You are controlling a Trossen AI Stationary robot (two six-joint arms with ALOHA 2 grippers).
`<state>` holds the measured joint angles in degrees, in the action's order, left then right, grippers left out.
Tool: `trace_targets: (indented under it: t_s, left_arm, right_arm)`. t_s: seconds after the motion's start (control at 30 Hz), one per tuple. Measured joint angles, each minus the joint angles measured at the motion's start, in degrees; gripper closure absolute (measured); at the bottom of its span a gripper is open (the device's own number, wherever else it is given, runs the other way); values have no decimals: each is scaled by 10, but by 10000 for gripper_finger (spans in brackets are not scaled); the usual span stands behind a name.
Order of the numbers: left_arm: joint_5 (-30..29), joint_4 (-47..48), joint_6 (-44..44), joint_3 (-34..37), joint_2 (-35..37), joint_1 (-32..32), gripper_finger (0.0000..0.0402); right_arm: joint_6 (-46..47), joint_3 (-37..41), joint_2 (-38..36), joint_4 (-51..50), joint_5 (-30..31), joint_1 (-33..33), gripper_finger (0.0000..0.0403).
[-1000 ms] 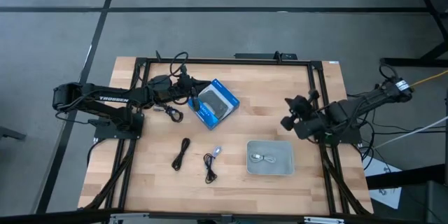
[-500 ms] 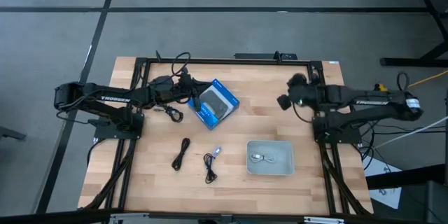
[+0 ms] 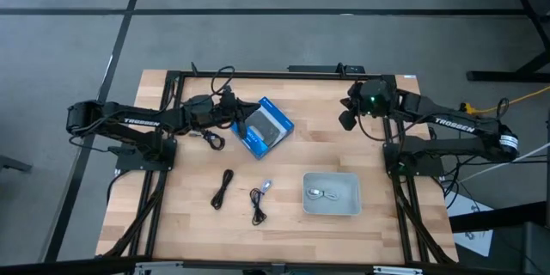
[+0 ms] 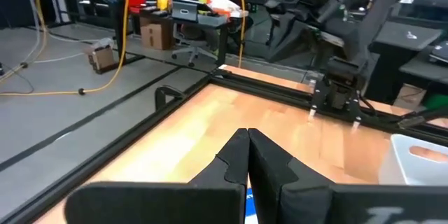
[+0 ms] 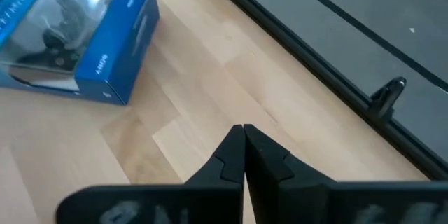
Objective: Pick and place USB-C Cables
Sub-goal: Put the bottom left black usb cable into the gray bin
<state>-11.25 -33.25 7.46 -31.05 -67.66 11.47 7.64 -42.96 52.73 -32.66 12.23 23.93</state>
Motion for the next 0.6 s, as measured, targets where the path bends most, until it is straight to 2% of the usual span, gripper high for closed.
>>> trace_targets:
  t_s: [0.37,0.6]
  left_arm:
    - [-4,61,3,0,0,-82,401]
    - [-128,133,66,0,18,-144,401]
  right_arm:
    - [-25,0,0,-22,1,3,396]
    - [-37,0,0,-22,1,3,396]
